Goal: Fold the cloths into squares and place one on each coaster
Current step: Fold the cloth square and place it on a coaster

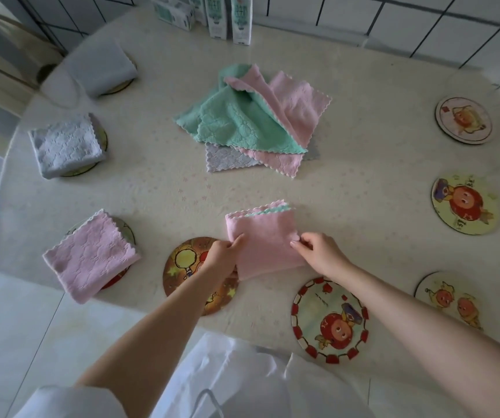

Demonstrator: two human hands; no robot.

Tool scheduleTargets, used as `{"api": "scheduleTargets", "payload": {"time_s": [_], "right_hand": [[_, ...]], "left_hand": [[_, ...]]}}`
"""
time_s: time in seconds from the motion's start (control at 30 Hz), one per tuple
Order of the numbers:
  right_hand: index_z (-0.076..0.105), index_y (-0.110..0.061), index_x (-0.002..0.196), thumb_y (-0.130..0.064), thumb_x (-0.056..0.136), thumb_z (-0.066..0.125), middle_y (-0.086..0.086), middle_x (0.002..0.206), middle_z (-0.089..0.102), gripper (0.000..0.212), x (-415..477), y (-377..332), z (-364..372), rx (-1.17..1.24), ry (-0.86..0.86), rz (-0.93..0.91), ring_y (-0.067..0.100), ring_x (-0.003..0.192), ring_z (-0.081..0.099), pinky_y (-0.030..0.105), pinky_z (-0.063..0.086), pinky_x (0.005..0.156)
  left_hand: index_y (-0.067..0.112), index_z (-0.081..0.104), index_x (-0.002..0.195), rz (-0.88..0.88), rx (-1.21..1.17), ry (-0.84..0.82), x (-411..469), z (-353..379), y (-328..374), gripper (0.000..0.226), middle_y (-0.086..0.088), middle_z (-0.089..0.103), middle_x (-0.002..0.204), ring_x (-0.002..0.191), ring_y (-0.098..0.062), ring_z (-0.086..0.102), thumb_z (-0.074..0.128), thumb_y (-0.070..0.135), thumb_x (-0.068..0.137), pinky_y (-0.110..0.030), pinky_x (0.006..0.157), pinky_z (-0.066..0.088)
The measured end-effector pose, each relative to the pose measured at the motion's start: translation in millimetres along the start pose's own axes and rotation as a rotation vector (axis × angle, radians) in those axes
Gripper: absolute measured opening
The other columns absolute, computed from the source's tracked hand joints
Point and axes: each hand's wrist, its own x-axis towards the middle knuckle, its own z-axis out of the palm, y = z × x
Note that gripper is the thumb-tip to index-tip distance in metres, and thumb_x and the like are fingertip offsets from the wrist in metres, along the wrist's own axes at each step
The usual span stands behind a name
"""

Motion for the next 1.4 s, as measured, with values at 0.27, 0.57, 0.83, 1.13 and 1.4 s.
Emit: {"api": "scheduleTargets", "payload": {"time_s": [0.27,0.57,0.83,1.13,1.4], "right_hand": [[0.045,-0.017,0.068,-0.036,0.089,0.051,-0.002,0.059,0.046,0.029,22,-9,4,-0.033,0.02,0.09,0.016,0.054,0.043,0.029,0.032,0.053],[0.053,-0.011,0.115,-0.017,0.083,0.065,-0.002,0.1,0.055,0.035,59,-39,-1,0.289,0.138,0.125,0.016,0.088,0.052,0.023,0.038,0.075],[0.057,-0.01,0.096,-0.031,0.09,0.055,0.008,0.089,0.064,0.022,77,-40,-1,-0.003,0.172,0.119,0.03,0.084,0.059,0.031,0.04,0.065],[0.051,-0.012,0.085,-0.048,0.087,0.052,0.01,0.086,0.063,0.036,78,-39,-3,-0.258,0.189,0.217,0.03,0.074,0.054,0.031,0.038,0.058],[0.042,-0.014,0.118,-0.051,0.084,0.06,0.008,0.114,0.055,0.053,42,-42,5,-0.262,0.276,0.118,0.03,0.096,0.058,0.034,0.045,0.065]], "left_hand": [[-0.001,0.063,0.102,-0.097,-0.163,-0.044,-1,0,7,0.043,-0.017,0.067,0.092,0.083,-0.032,0.068,0.054,0.04,0.094,-0.043,0.069,0.06],[0.018,0.067,0.087,0.045,-0.243,0.098,8,-7,16,0.019,-0.016,0.067,0.091,0.08,-0.031,0.064,0.055,0.032,0.091,-0.061,0.08,0.051],[0.002,0.06,0.091,0.015,-0.196,0.221,28,-5,14,0.049,-0.009,0.056,0.074,0.068,-0.023,0.054,0.049,0.049,0.089,-0.051,0.065,0.055],[0.023,0.047,0.104,0.139,0.173,0.185,-9,3,14,0.03,0.004,0.059,0.083,0.067,-0.012,0.058,0.066,0.03,0.081,-0.024,0.048,0.044],[0.02,0.042,0.123,0.298,0.373,0.397,-27,14,-22,0.056,0.003,0.051,0.111,0.09,-0.018,0.054,0.073,0.027,0.077,-0.028,0.067,0.045]]}}
